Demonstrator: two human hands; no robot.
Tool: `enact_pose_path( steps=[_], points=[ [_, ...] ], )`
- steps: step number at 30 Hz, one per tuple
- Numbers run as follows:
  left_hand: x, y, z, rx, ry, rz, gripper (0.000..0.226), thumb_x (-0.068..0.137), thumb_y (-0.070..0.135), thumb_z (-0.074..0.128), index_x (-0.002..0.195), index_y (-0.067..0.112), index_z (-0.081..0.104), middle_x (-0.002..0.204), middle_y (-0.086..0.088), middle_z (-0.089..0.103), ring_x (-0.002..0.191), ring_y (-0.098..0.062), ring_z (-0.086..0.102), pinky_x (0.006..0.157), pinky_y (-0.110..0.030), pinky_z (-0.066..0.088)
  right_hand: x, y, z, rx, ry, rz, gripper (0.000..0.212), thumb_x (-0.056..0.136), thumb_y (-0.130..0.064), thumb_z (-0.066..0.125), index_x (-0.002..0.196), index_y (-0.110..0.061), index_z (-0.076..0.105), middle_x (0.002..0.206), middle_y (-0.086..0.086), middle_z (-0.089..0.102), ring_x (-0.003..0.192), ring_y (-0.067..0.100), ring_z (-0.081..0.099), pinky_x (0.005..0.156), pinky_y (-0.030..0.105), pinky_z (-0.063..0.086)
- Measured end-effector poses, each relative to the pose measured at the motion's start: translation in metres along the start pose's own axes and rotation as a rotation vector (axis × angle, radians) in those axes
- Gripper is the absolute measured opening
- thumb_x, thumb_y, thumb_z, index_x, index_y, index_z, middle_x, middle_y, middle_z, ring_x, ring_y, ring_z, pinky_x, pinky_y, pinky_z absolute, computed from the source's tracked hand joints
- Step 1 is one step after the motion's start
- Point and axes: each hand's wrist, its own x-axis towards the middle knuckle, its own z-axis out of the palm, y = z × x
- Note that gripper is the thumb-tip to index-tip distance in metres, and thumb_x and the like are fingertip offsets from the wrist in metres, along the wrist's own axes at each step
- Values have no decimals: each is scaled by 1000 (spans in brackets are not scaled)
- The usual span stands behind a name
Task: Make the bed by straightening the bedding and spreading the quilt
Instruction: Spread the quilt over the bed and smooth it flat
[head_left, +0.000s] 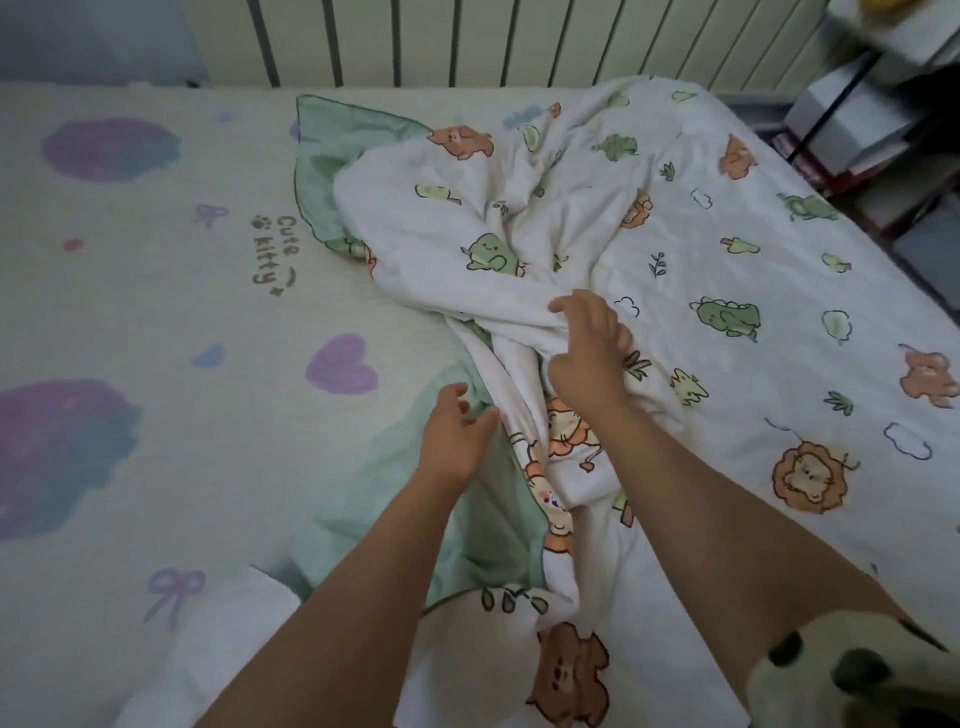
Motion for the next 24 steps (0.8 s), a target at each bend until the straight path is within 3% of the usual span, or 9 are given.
enact_pose_path(
  steps=[4, 7, 10, 12, 13, 15, 17, 19, 24],
  points=[
    [29, 5, 6, -25, 27, -71, 56, 93, 29, 57, 142, 15, 34, 133, -13, 50, 116, -26, 54, 102, -39, 43, 26, -25, 18, -14, -249, -75, 54, 73, 2, 48, 117, -27, 59, 145, 1, 37, 133, 22, 31, 104, 32, 16],
    [50, 10, 20, -74, 35, -57, 58, 91, 24, 60, 141, 10, 34, 131, -14, 53, 118, -28, 53, 101, -38, 43, 45, -29, 26, -57, -316, -31, 51, 84, -3, 43, 119, -35, 61, 154, 1, 25, 141, 19, 18, 110, 34, 10],
    [69, 11, 35, 20, 28, -41, 65, 85, 17, 66, 140, 5, 34, 133, -12, 51, 123, -29, 50, 96, -31, 42, 64, -32, 34, -133, -414, -4, 48, 89, -13, 43, 126, -42, 57, 159, 0, 11, 145, 22, 6, 115, 40, 5],
    [77, 4, 36, 96, 47, -71, 62, 81, 9, 64, 137, -2, 39, 133, -18, 51, 123, -33, 49, 100, -36, 42, 72, -31, 37, -256, -500, -35, 51, 90, -16, 42, 136, -38, 46, 156, 2, 17, 140, 25, 14, 110, 42, 13],
    [81, 1, 32, 99, 77, -80, 52, 79, 4, 61, 127, -6, 47, 126, -22, 55, 118, -35, 52, 98, -40, 44, 76, -29, 37, -312, -521, -51, 54, 91, -17, 40, 142, -34, 38, 153, 4, 20, 136, 27, 19, 106, 41, 17],
    [81, -1, 17, -4, 154, -93, 27, 72, -5, 54, 99, -8, 60, 96, -23, 64, 94, -35, 61, 79, -40, 52, 82, -23, 35, -336, -516, -25, 61, 92, -16, 39, 149, -28, 22, 152, 5, 18, 133, 28, 22, 103, 40, 20],
    [79, 4, -4, -76, 236, -97, 15, 69, -12, 47, 71, -3, 59, 64, -11, 53, 67, -23, 51, 54, -30, 41, 88, -16, 29, -258, -472, 61, 65, 92, -14, 39, 151, -28, 15, 154, 3, 13, 134, 27, 22, 105, 41, 20],
    [75, 13, -29, -96, 318, -66, 18, 70, -14, 42, 68, -4, 56, 61, -9, 43, 64, -18, 40, 50, -27, 30, 93, -12, 19, -176, -402, 149, 66, 91, -13, 41, 150, -29, 16, 154, 1, 13, 134, 25, 24, 107, 41, 21],
    [55, 55, -88, -173, 490, 12, 27, 50, 8, 36, 66, -1, 56, 63, -8, 44, 61, -17, 36, 55, -30, 30, 101, -12, -22, -76, -276, 355, 70, 89, -7, 40, 151, -25, 14, 154, 2, 10, 134, 25, 27, 108, 41, 22]
  ],
)
